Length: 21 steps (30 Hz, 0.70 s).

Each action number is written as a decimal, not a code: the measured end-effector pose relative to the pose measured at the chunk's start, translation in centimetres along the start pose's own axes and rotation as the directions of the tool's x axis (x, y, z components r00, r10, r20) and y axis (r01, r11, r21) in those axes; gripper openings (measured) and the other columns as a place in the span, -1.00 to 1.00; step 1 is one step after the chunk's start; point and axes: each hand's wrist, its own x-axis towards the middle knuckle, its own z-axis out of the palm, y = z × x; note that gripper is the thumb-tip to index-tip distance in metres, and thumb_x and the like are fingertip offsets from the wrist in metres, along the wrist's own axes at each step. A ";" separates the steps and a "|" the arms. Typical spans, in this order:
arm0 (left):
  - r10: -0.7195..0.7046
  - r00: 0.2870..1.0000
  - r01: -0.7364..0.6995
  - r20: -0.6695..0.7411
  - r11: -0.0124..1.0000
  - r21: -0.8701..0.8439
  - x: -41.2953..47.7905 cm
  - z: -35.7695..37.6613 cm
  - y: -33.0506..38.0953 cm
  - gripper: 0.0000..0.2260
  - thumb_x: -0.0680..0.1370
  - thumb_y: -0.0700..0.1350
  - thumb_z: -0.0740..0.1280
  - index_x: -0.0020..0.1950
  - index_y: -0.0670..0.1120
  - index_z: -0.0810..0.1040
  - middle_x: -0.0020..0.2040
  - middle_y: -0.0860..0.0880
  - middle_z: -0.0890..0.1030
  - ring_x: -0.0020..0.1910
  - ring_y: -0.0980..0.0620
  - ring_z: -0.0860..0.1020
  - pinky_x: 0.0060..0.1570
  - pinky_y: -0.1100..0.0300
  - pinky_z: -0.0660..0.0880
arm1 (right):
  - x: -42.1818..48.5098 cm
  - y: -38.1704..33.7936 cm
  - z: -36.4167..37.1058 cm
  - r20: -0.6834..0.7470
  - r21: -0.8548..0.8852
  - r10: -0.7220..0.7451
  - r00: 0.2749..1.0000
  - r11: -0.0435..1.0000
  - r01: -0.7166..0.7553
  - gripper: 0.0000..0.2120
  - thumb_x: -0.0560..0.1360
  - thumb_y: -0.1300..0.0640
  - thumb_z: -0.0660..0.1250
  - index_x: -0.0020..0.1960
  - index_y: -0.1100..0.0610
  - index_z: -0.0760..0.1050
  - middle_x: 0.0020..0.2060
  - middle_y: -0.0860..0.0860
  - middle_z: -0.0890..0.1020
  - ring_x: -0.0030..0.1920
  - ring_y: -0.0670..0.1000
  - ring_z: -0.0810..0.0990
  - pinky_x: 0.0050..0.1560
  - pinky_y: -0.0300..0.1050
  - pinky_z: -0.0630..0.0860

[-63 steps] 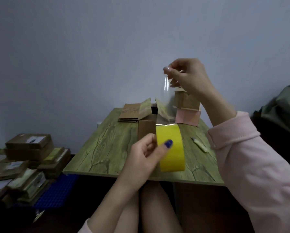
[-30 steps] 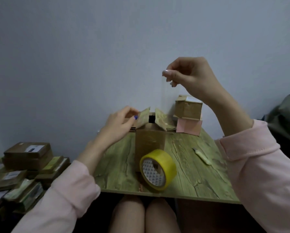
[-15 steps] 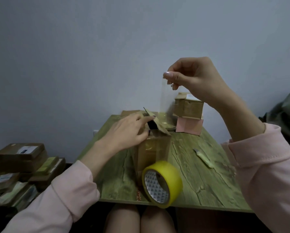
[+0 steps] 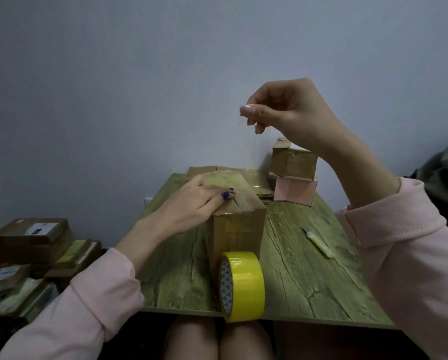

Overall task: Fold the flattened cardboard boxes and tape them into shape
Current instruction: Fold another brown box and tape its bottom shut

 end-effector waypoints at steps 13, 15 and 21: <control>-0.079 0.994 0.063 -0.077 0.979 -0.192 -0.5 0.9 -0.5 -0.52 0.56 0.17 -0.13 0.28 0.18 0.47 -0.06 0.41 0.33 -0.01 0.25 0.31 0.02 0.23 0.30 | 2.2 2.7 0.8 0.004 -0.045 0.064 0.998 0.997 -0.064 -0.86 0.49 0.13 0.40 -0.12 0.21 0.58 -0.32 0.02 0.61 -0.32 -0.03 0.57 -0.13 -0.11 0.56; -0.097 0.992 0.080 -0.084 0.979 -0.185 -0.6 0.9 -0.2 -0.49 0.54 0.22 -0.13 0.27 0.17 0.48 -0.10 0.30 0.36 -0.02 0.26 0.30 0.00 0.21 0.31 | 2.7 2.9 1.1 0.007 -0.059 0.066 0.998 0.996 -0.065 -0.84 0.49 0.11 0.40 -0.12 0.22 0.59 -0.32 0.01 0.62 -0.34 -0.05 0.57 -0.13 -0.12 0.56; -0.091 0.993 0.074 -0.078 0.977 -0.203 -0.3 1.3 -0.3 -0.23 0.39 0.48 -0.27 0.27 0.19 0.50 0.15 0.21 0.51 0.02 0.28 0.29 -0.04 0.25 0.30 | 4.4 3.2 0.6 -0.018 -0.070 0.032 0.999 0.997 -0.033 -0.86 0.49 0.10 0.40 -0.13 0.19 0.59 -0.32 -0.01 0.62 -0.35 -0.08 0.56 -0.15 -0.16 0.55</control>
